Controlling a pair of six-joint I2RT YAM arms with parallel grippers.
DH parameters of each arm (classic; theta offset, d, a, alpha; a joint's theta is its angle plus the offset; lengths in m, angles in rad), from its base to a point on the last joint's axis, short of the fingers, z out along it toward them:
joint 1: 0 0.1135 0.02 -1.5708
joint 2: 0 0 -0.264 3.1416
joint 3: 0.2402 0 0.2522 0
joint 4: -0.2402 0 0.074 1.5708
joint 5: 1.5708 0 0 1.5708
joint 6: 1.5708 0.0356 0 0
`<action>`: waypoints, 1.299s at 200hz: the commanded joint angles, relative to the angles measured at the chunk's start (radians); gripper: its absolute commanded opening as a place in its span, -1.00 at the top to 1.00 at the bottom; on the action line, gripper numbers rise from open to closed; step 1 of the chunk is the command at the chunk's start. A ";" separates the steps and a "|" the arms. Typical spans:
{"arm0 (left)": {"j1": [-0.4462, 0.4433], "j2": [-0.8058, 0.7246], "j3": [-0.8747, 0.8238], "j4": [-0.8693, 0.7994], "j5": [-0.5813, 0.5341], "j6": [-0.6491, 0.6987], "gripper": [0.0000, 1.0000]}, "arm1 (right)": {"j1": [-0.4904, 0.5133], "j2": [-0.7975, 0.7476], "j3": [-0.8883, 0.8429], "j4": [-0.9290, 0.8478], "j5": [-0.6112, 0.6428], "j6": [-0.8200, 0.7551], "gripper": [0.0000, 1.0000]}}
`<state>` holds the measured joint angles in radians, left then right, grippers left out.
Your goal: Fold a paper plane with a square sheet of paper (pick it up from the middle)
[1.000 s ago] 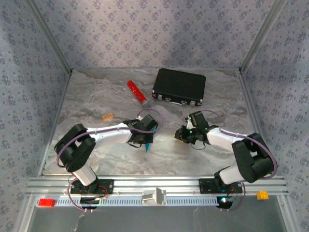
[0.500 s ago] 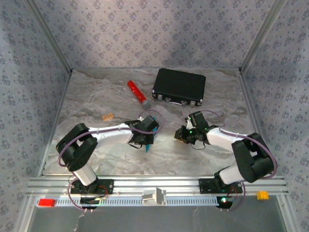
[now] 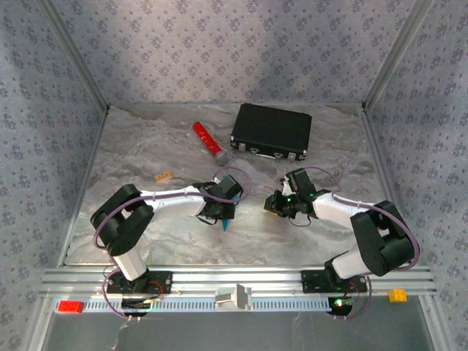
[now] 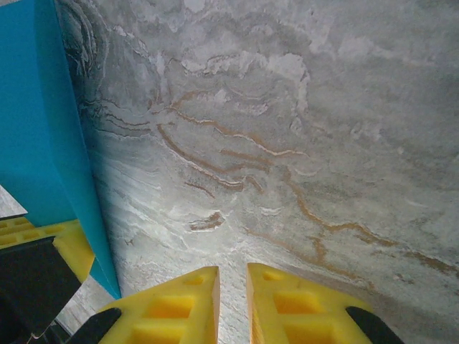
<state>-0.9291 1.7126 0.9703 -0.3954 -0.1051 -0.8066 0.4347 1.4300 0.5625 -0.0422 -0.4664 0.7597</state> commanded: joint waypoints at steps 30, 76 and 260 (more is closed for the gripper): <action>-0.035 0.049 0.072 -0.084 -0.049 0.018 0.65 | 0.006 0.016 0.025 -0.018 0.013 -0.002 0.63; -0.062 0.086 0.127 -0.168 -0.106 0.008 0.60 | 0.006 0.016 0.026 -0.022 0.016 -0.002 0.63; -0.098 0.221 0.198 -0.233 -0.087 -0.114 0.36 | -0.024 -0.041 0.007 -0.047 0.044 -0.008 0.63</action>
<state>-1.0149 1.8668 1.1721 -0.5896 -0.2211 -0.8745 0.4183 1.4059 0.5640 -0.0582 -0.4328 0.7593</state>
